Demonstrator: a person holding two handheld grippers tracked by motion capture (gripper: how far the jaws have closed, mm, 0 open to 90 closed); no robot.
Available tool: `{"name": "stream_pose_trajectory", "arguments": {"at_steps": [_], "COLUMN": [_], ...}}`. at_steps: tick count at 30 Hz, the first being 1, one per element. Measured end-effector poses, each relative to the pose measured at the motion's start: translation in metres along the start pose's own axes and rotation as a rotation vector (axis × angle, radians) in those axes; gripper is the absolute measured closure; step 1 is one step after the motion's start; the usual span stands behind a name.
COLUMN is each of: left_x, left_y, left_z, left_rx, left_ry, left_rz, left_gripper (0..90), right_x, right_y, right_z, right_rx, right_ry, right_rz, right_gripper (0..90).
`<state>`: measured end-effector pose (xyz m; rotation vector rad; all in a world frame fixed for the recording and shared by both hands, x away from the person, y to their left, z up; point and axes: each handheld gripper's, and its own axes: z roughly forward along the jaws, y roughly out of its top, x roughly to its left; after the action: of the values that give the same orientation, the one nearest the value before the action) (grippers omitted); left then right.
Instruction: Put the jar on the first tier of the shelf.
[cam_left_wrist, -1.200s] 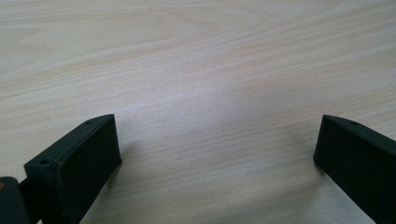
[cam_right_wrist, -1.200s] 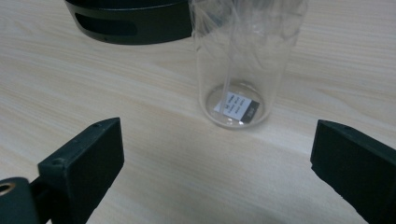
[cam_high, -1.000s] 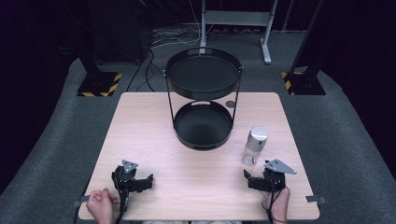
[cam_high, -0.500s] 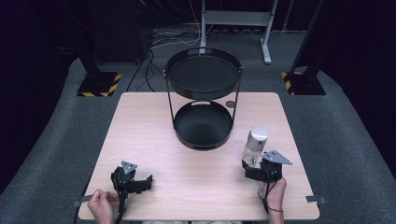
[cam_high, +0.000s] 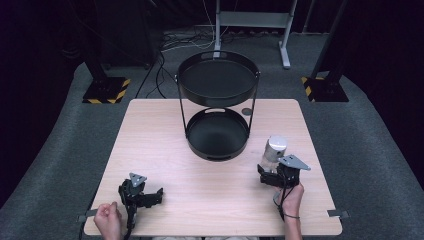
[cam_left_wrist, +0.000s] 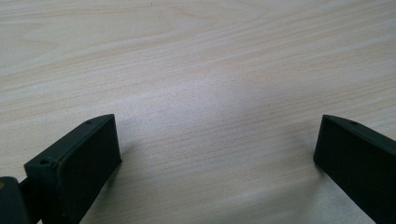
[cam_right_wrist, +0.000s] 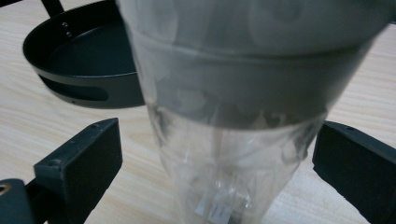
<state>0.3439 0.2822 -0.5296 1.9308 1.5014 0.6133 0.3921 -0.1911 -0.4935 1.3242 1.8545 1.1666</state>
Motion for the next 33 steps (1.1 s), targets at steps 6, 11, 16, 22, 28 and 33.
{"name": "stream_pose_trajectory", "arguments": {"at_steps": [6, 11, 16, 22, 28, 33], "left_x": [0.0002, 0.0004, 0.0004, 0.0003, 0.0004, -0.0015], "left_y": [-0.0001, -0.0002, -0.0002, -0.0001, -0.0002, -0.0019], "left_z": [-0.0001, -0.0002, -0.0002, -0.0002, -0.0003, -0.0019], "left_rx": [0.000, 0.000, 0.000, 0.000, 0.000, 0.000], "left_ry": [-0.001, -0.003, -0.003, -0.002, -0.002, 0.013], "left_rz": [0.002, 0.004, 0.003, 0.002, 0.003, -0.013], "left_gripper": [0.0, 0.0, 0.0, 0.0, 0.0, 0.0], "right_x": [0.0006, 0.0009, 0.0008, -0.0002, 0.0006, 0.0020], "right_y": [0.0004, 0.0007, 0.0010, 0.0018, 0.0005, -0.0014], "right_z": [0.0043, 0.0075, 0.0077, 0.0056, 0.0036, 0.0032], "right_rx": [-0.014, -0.014, -0.029, -0.036, -0.050, -0.066], "right_ry": [-0.019, -0.019, -0.025, -0.025, -0.039, -0.051], "right_rz": [0.007, 0.009, 0.011, 0.014, 0.012, 0.011], "right_gripper": [0.7, 0.5, 3.5, 22.0, 28.5, 29.2]}}
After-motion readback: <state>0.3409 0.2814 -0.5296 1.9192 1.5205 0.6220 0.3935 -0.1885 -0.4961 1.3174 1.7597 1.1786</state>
